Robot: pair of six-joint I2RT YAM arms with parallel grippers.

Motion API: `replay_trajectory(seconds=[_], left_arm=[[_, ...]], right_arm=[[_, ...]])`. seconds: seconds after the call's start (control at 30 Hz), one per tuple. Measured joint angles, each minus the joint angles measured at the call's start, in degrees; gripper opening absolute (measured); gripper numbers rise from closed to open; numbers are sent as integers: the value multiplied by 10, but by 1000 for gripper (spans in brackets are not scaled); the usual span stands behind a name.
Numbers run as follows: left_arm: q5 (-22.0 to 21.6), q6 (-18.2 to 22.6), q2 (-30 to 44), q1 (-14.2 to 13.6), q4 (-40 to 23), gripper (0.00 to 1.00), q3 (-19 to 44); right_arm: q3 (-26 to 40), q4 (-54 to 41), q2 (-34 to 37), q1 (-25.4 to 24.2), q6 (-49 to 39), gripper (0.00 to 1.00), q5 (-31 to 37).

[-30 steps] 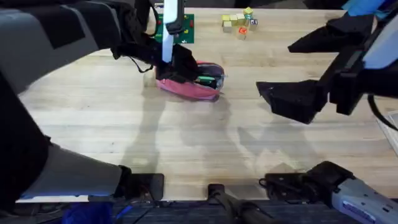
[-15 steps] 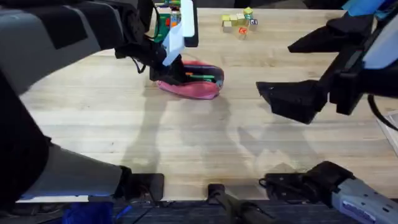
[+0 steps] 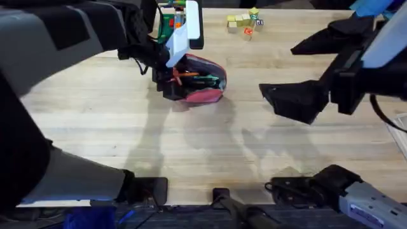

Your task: Unzip the bag, pick up the pens from the table one at a time and place them inside, then zip the bag closed.

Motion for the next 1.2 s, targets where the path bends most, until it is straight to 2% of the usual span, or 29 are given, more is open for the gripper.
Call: replay_trajectory(seconds=[0.17,0.2,0.37,0.57,0.73,1.0,1.2], left_arm=[[-1,-12,-12,2,-2,992,0],[-1,-19,-45,14,-12,992,0],[20,-23,-118,64,-26,993,0],[76,-19,-150,154,-71,993,0],[117,25,-150,228,-132,993,0],[167,115,-150,333,-182,993,0],[189,169,-150,385,-195,993,0]], right_arm=[[0,0,1,0,0,997,0],[0,0,1,0,0,997,0],[0,0,1,0,0,996,0],[0,0,5,0,0,996,0],[0,0,24,0,0,997,0],[0,0,42,0,0,997,0],[0,16,61,6,3,997,-2]])
